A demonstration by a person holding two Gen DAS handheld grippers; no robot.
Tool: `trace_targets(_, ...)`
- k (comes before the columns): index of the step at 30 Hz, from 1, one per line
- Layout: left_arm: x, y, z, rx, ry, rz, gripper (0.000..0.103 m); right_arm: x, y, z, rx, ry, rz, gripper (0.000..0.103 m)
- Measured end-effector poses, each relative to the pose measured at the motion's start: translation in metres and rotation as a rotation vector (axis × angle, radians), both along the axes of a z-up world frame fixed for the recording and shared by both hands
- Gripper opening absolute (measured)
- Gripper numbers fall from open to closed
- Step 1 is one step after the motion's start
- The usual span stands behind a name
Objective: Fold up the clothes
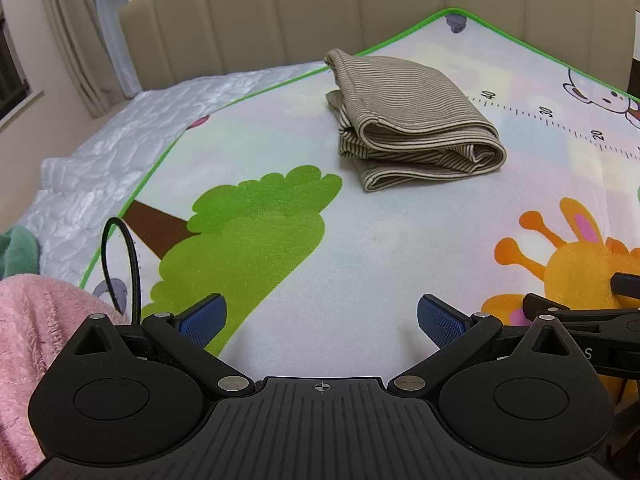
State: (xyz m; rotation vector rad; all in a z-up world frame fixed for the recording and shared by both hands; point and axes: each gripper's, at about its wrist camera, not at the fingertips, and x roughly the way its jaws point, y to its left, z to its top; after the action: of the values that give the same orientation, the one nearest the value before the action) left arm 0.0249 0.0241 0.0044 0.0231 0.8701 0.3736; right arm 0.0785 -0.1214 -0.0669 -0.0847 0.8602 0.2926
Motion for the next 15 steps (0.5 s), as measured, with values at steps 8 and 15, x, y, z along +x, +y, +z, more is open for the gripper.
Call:
trace_targets(8, -0.0004, 0.0000, 0.0000, 0.003, 0.000, -0.002, 0.103, -0.0006, 0.0003, 0.0002, -0.002, 0.000, 0.001, 0.103)
trace_targets(15, -0.0009, -0.0011, 0.0003, 0.005, 0.002, -0.003, 0.103, -0.0009, 0.0022, 0.0003, -0.002, 0.000, -0.002, 0.103)
